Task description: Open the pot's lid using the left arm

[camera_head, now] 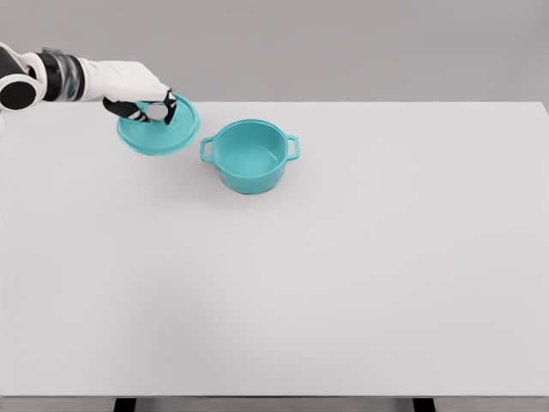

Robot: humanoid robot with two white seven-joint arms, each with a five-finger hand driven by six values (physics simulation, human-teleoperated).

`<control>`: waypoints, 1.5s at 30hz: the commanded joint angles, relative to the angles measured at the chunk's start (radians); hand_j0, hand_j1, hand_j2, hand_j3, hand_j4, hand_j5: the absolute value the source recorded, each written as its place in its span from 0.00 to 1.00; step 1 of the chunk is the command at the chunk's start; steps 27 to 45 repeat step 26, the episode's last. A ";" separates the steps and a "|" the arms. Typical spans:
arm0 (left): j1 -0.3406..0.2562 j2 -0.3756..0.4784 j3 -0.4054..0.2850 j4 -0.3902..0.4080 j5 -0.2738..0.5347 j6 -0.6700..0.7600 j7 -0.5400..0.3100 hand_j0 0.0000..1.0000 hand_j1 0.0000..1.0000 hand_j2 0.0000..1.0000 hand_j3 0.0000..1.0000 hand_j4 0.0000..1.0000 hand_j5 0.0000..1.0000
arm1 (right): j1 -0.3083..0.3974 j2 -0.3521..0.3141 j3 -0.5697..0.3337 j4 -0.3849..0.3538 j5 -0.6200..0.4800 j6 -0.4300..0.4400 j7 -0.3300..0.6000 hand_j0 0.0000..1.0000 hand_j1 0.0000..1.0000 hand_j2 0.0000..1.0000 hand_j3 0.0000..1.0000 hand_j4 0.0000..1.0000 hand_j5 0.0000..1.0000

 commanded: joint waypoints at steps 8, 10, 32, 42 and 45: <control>0.054 0.046 0.000 -0.016 0.005 -0.018 -0.003 0.94 0.94 0.94 0.94 0.94 0.94 | 0.000 0.000 0.000 0.002 0.000 0.000 0.000 1.00 1.00 1.00 1.00 1.00 1.00; 0.061 0.046 0.002 -0.016 0.005 -0.018 -0.003 1.00 1.00 1.00 1.00 1.00 1.00 | 0.000 0.000 0.000 -0.001 0.000 0.000 0.000 1.00 1.00 1.00 1.00 1.00 1.00; 0.087 0.106 0.089 0.241 0.051 -0.018 0.005 1.00 1.00 1.00 1.00 1.00 1.00 | 0.000 0.000 0.000 0.002 0.000 0.000 0.000 1.00 1.00 1.00 1.00 1.00 1.00; 0.087 0.106 0.089 0.241 0.051 -0.018 0.005 1.00 1.00 1.00 1.00 1.00 1.00 | 0.000 0.000 0.000 0.002 0.000 0.000 0.000 1.00 1.00 1.00 1.00 1.00 1.00; 0.087 0.106 0.089 0.241 0.051 -0.018 0.005 1.00 1.00 1.00 1.00 1.00 1.00 | 0.000 0.000 0.000 0.002 0.000 0.000 0.000 1.00 1.00 1.00 1.00 1.00 1.00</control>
